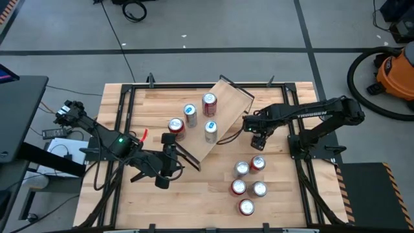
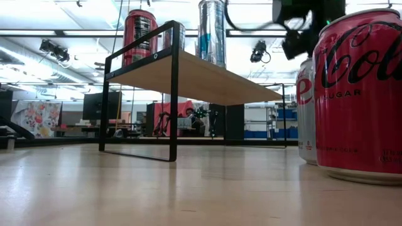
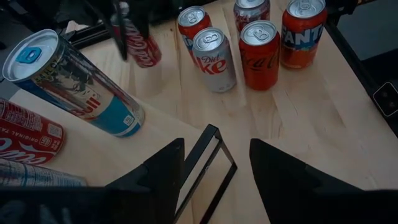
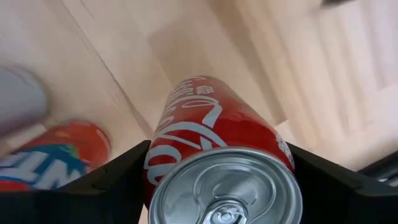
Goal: Place canned beverage on shelf
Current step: Put the red-white soda can on the shelf aligned with the other red-white soda can
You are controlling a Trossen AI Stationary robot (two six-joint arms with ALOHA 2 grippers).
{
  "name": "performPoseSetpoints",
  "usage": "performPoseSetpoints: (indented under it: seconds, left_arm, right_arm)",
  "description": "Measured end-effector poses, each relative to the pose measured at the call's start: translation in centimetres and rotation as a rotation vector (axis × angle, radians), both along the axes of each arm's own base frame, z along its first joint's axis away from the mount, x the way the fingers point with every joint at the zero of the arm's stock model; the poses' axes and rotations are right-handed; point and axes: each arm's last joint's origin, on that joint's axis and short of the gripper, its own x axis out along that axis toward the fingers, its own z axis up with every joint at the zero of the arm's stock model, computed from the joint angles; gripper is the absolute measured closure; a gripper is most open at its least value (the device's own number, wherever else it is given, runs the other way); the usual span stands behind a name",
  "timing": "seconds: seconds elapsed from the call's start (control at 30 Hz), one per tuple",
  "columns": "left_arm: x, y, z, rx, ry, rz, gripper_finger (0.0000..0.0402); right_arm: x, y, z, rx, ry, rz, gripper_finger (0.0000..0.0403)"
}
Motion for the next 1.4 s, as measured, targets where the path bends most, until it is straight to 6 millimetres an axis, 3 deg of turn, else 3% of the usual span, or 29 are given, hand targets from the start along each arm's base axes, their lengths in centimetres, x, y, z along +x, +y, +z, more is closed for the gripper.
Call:
performPoseSetpoints:
  seconds: [0.23, 0.5, 0.7, 0.87, 1.0, 1.4]
  left_arm:
    - [0.0, 0.0, 0.0, 0.021, 0.002, -0.016, 0.0209]
    - [-0.2, 0.0, 0.2, 0.041, -0.001, -0.035, 0.0209]
    - [-0.9, 0.4, 1.0, 0.041, -0.027, -0.049, 0.0209]
    - [-1.8, 0.9, 1.8, 0.029, -0.050, -0.048, 0.0209]
    - [-2.2, 1.1, 1.9, 0.030, -0.046, -0.047, 0.0209]
    - [-2.3, 1.1, 2.0, 0.027, -0.043, -0.046, 0.0209]
  right_arm:
    - [1.5, -0.1, 5.7, -0.054, -0.089, 0.003, 0.0081]
    - [4.7, 0.7, 9.9, -0.081, -0.049, 0.082, 0.0079]
    - [7.9, 0.9, 12.9, -0.053, -0.153, 0.137, 0.0079]
    - [9.8, 0.7, 13.9, -0.046, -0.203, 0.196, 0.0079]
    - [10.2, 0.1, 14.5, -0.094, -0.223, 0.215, 0.0078]
    - [10.9, -3.1, 13.3, -0.137, -0.231, 0.176, 0.0078]
